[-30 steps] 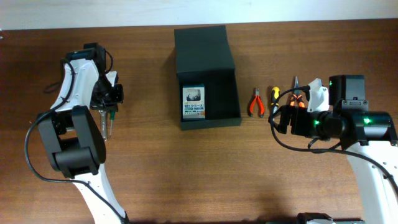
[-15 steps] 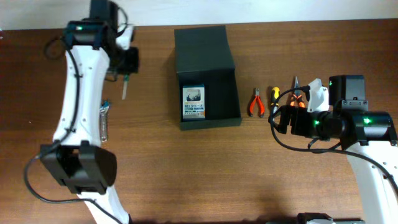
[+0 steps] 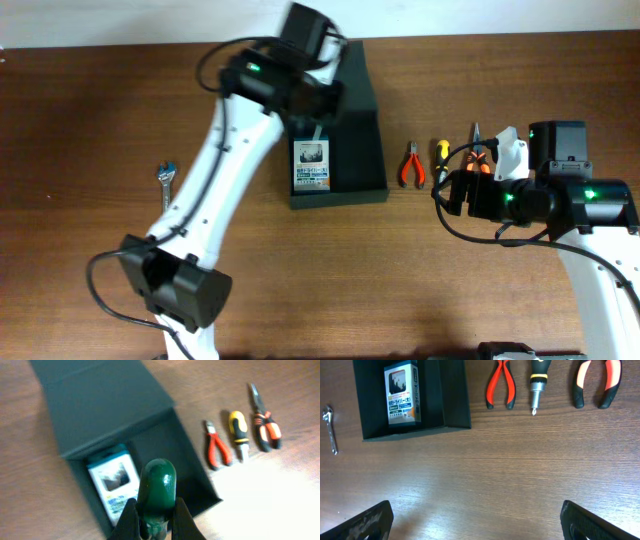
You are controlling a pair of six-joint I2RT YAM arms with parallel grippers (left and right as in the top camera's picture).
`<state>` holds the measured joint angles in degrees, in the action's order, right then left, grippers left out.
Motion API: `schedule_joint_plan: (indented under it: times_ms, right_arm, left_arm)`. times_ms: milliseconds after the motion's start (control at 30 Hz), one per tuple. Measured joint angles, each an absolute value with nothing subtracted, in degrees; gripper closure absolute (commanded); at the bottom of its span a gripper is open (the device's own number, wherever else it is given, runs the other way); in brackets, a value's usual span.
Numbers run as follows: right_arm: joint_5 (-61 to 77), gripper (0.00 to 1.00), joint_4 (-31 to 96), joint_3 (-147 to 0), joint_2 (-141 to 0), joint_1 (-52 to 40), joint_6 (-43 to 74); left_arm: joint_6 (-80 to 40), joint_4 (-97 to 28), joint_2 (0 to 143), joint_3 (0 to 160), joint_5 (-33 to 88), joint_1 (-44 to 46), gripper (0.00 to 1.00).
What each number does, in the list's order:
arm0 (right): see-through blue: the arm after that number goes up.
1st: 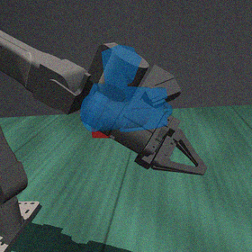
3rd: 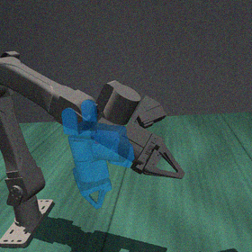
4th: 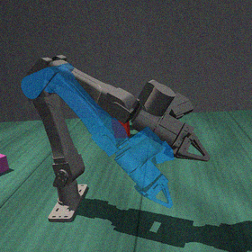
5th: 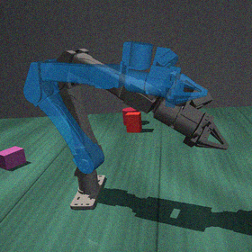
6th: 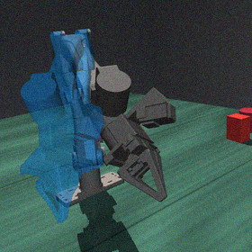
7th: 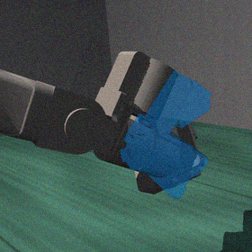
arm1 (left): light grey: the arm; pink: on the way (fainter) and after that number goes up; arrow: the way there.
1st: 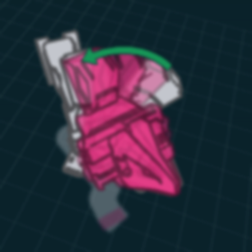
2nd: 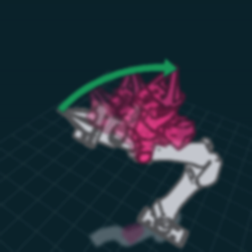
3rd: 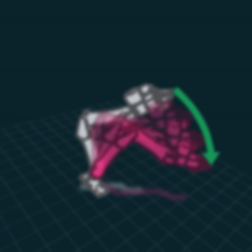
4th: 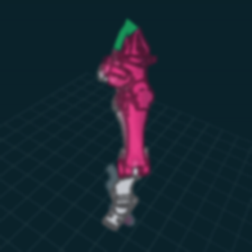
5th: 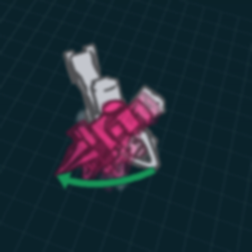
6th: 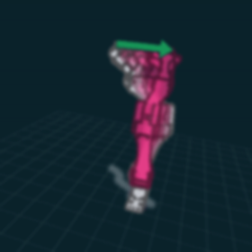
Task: Pack container
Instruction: 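Carry the green screwdriver into the box with the left gripper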
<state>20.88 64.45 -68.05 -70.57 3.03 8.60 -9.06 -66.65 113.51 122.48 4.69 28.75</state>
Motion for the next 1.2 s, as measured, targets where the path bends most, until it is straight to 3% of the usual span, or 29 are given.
schedule_joint_plan:
  times_ms: [200,567,1067,1100,1167,1200]
  right_arm:
    - [20.9,0.01,65.3,-68.1,-70.6,3.0,8.6]
    - [20.9,0.01,66.6,-68.1,-70.6,3.0,8.6]
    - [20.9,0.01,67.5,-68.1,-70.6,3.0,8.6]
    - [20.9,0.01,67.6,-68.1,-70.6,3.0,8.6]
    - [20.9,0.01,67.6,-68.1,-70.6,3.0,8.6]
    - [20.9,0.01,67.6,-68.1,-70.6,3.0,8.6]
  left_arm:
    - [-15.4,-66.1,115.5,122.5,1.2,32.6,0.98]
    - [-21.4,-63.1,128.9,122.5,-0.3,32.7,0.98]
    - [-28.9,-64.9,134.1,122.5,-0.3,32.7,0.98]
    - [-29.1,-64.9,134.3,122.5,-0.3,32.7,0.94]
    - [-29.6,-64.9,134.5,122.5,-0.4,32.7,0.57]
    - [-29.8,-64.9,134.5,122.5,-0.4,32.6,0.29]
